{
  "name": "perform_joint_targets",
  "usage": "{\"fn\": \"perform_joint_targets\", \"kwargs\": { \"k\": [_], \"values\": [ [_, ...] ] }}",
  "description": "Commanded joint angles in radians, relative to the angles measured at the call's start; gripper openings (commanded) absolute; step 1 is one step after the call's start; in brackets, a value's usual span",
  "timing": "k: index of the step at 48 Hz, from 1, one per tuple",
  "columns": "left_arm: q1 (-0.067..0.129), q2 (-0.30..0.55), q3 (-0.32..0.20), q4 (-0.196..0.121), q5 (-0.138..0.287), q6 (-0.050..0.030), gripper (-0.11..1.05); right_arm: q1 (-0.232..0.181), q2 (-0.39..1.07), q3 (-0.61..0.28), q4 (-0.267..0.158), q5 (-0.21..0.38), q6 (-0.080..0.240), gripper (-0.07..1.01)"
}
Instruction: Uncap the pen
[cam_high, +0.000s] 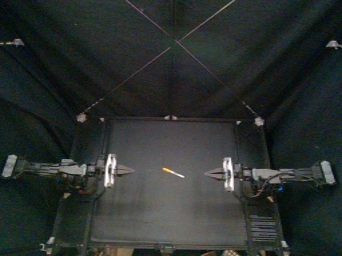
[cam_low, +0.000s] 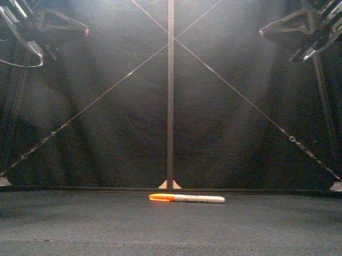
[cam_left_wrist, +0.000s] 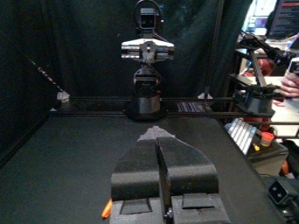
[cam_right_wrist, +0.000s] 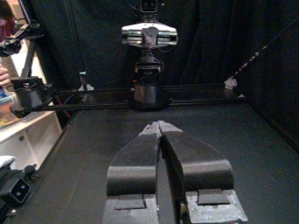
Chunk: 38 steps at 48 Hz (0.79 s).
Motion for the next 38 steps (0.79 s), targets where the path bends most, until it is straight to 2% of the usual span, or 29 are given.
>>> {"fn": "perform_joint_targets", "kwargs": {
  "k": [1, 6, 7, 9, 15, 20, 25, 33, 35, 38],
  "values": [
    [0.055, 0.021, -0.009, 0.003, -0.058, 0.0046, -0.09, -0.014, 0.054, -0.003, 0.009, -0.02, 0.005, -0.02],
    [0.081, 0.043, -0.005, 0.003, -0.149, 0.0046, -0.02, -0.052, 0.156, -0.012, 0.025, -0.066, 0.009, 0.05],
    [0.087, 0.051, -0.003, 0.005, -0.17, 0.0077, -0.01, -0.061, 0.183, -0.015, 0.029, -0.075, 0.009, 0.06],
    [0.098, 0.077, 0.002, 0.003, -0.207, 0.0061, 0.03, -0.078, 0.236, -0.026, 0.041, -0.087, 0.009, 0.09],
    [0.114, 0.199, -0.005, 0.002, -0.268, 0.0046, 0.14, -0.137, 0.422, -0.077, 0.08, -0.097, 0.009, 0.18],
    [0.123, 0.291, -0.028, 0.0, -0.276, 0.0077, 0.26, -0.158, 0.551, -0.121, 0.106, -0.097, 0.009, 0.29],
    [0.138, 0.365, -0.052, 0.0, -0.276, 0.0077, 0.43, -0.169, 0.678, -0.156, 0.132, -0.094, 0.008, 0.46],
    [0.164, 0.423, -0.063, 0.0, -0.276, 0.0061, 0.67, -0.178, 0.841, -0.209, 0.173, -0.091, 0.008, 0.69],
    [0.167, 0.436, -0.061, -0.002, -0.276, 0.0031, 0.73, -0.176, 0.887, -0.229, 0.178, -0.084, 0.008, 0.75],
    [0.169, 0.449, -0.06, -0.006, -0.276, 0.0031, 0.8, -0.172, 0.939, -0.255, 0.178, -0.071, 0.008, 0.79]
  ]
}}
